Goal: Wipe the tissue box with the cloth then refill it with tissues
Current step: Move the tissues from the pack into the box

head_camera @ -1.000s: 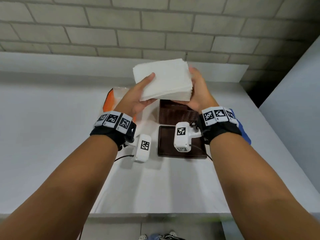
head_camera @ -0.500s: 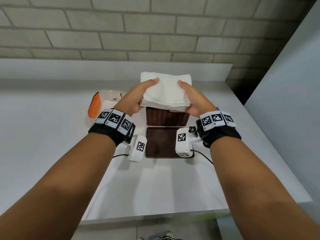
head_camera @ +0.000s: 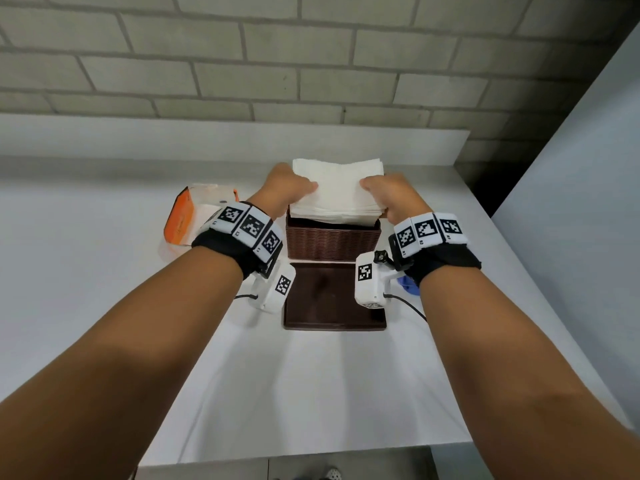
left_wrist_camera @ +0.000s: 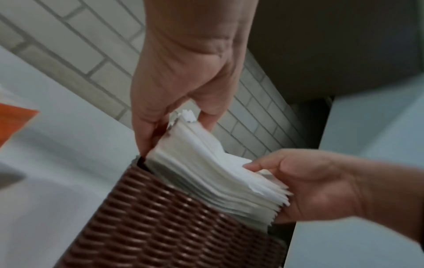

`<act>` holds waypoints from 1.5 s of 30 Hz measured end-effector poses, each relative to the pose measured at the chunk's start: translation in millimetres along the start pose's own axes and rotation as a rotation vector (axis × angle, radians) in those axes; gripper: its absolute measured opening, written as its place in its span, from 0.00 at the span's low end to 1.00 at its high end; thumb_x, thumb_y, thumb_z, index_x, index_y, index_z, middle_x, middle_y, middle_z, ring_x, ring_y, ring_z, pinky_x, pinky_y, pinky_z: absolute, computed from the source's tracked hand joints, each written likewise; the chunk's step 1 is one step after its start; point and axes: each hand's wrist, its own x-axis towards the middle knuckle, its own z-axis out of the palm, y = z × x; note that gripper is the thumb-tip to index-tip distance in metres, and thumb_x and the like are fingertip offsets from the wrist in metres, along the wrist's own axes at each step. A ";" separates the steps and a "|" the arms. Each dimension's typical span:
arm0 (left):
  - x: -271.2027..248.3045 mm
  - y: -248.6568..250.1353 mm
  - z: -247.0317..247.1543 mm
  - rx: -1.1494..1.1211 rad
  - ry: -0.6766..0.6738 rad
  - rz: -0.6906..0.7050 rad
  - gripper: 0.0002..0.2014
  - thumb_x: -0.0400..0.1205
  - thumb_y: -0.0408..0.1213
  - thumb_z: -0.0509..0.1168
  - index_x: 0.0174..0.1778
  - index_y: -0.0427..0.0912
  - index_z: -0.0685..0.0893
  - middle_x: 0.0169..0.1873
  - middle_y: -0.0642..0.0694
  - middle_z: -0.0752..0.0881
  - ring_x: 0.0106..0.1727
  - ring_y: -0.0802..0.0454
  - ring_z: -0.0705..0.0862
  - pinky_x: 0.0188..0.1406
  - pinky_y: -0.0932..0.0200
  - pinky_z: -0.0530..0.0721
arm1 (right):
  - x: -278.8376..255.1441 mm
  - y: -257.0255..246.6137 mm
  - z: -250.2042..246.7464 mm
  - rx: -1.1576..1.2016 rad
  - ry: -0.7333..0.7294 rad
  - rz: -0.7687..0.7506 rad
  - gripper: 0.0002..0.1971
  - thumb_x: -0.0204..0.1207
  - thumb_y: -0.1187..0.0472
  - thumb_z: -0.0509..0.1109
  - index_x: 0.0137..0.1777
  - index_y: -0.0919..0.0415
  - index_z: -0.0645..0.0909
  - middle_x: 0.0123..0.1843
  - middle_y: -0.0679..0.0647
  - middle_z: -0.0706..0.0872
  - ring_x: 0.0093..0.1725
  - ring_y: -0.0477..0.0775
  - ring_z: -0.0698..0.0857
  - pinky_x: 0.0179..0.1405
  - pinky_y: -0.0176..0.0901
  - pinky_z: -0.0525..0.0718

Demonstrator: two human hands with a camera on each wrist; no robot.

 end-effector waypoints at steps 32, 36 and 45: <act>-20.4 -41.2 -19.1 0.535 0.234 0.304 0.19 0.80 0.37 0.65 0.69 0.42 0.78 0.70 0.37 0.74 0.72 0.39 0.73 0.66 0.48 0.75 | 2.9 2.1 62.3 -1.080 -0.055 -0.285 0.19 0.72 0.54 0.70 0.60 0.62 0.80 0.62 0.60 0.84 0.62 0.66 0.82 0.62 0.55 0.81; -28.4 -60.1 -33.9 0.528 0.243 0.237 0.18 0.80 0.38 0.65 0.67 0.43 0.80 0.69 0.39 0.76 0.70 0.40 0.75 0.65 0.47 0.76 | 1.8 2.7 73.3 -1.075 -0.144 -0.237 0.19 0.68 0.46 0.74 0.48 0.60 0.79 0.52 0.56 0.86 0.54 0.61 0.86 0.57 0.55 0.85; -37.5 -86.1 -67.7 0.526 0.374 0.237 0.16 0.79 0.41 0.66 0.62 0.42 0.84 0.63 0.38 0.84 0.65 0.37 0.79 0.66 0.47 0.76 | 5.8 4.5 79.8 -1.053 -0.220 -0.143 0.19 0.75 0.55 0.73 0.59 0.68 0.81 0.60 0.59 0.86 0.60 0.60 0.86 0.45 0.44 0.79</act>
